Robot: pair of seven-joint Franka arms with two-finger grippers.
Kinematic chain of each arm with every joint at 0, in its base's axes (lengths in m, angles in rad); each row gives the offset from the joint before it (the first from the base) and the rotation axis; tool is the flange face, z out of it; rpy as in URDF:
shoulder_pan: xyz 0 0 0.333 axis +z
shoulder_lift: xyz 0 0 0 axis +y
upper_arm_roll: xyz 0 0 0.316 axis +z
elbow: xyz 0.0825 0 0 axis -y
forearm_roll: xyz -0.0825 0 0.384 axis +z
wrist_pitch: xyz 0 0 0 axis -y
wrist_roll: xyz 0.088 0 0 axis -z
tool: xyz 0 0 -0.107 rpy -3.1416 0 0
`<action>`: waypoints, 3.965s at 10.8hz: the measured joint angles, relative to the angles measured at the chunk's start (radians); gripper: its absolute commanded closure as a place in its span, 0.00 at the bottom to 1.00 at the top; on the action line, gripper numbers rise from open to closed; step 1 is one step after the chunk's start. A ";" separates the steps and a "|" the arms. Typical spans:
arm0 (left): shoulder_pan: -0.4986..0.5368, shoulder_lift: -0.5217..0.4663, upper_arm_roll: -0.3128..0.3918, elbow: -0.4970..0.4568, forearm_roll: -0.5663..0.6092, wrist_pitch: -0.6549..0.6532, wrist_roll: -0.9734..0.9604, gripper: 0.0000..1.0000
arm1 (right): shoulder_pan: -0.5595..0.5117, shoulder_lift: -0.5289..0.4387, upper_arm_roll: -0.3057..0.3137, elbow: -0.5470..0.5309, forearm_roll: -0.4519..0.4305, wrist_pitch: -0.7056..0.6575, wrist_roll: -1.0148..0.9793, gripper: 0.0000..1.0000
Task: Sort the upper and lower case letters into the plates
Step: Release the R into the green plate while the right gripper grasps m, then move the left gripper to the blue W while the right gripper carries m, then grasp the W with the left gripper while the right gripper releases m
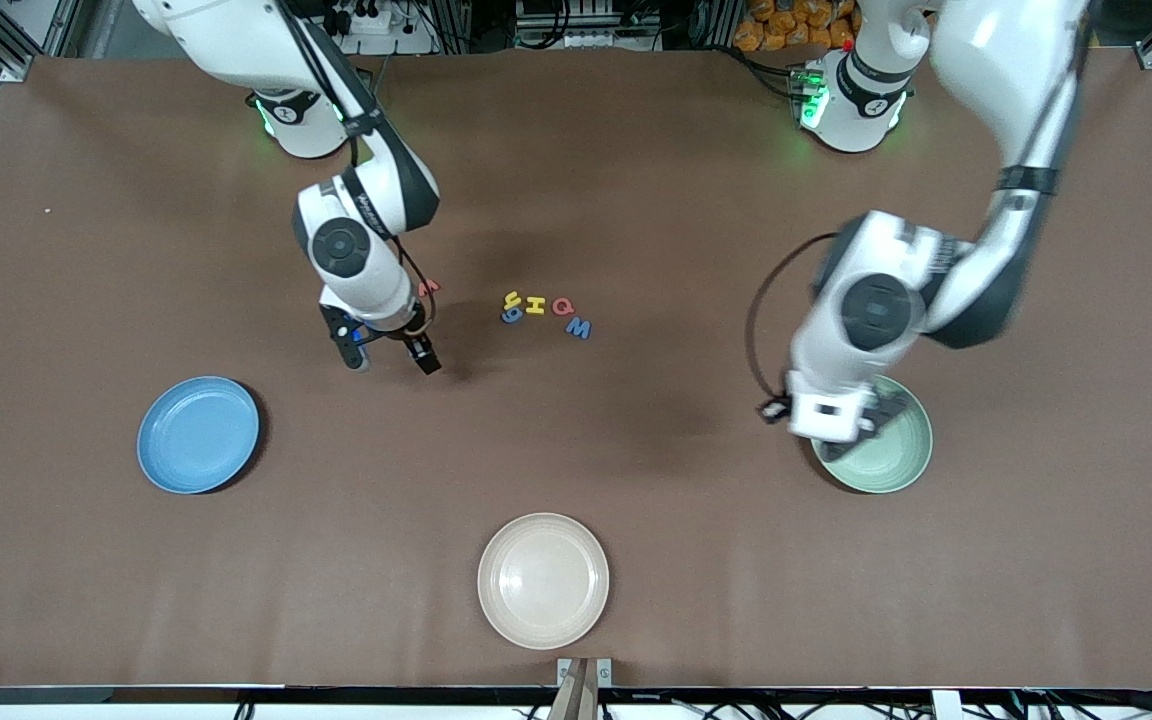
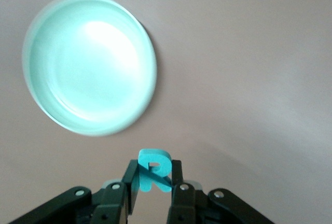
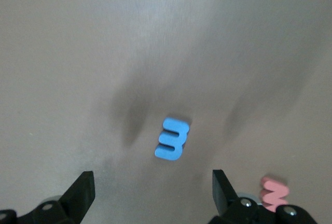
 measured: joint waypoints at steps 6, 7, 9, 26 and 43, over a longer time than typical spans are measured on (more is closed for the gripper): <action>0.280 0.077 -0.004 -0.123 0.000 0.158 0.398 0.84 | -0.009 0.030 -0.012 -0.001 0.000 0.024 0.016 0.00; 0.275 0.098 -0.011 -0.122 0.000 0.179 0.397 0.67 | -0.018 0.030 -0.012 -0.006 0.000 0.048 0.015 0.00; 0.259 0.114 -0.019 -0.119 -0.002 0.189 0.392 0.00 | -0.026 0.033 -0.012 -0.048 0.000 0.137 0.015 0.00; -0.177 0.191 -0.246 0.019 -0.041 0.168 -0.676 0.00 | -0.040 0.022 -0.014 -0.065 0.000 0.147 -0.062 1.00; -0.423 0.348 -0.127 0.114 -0.042 0.200 -1.074 0.01 | -0.589 0.035 -0.024 0.381 -0.003 -0.429 -1.207 0.87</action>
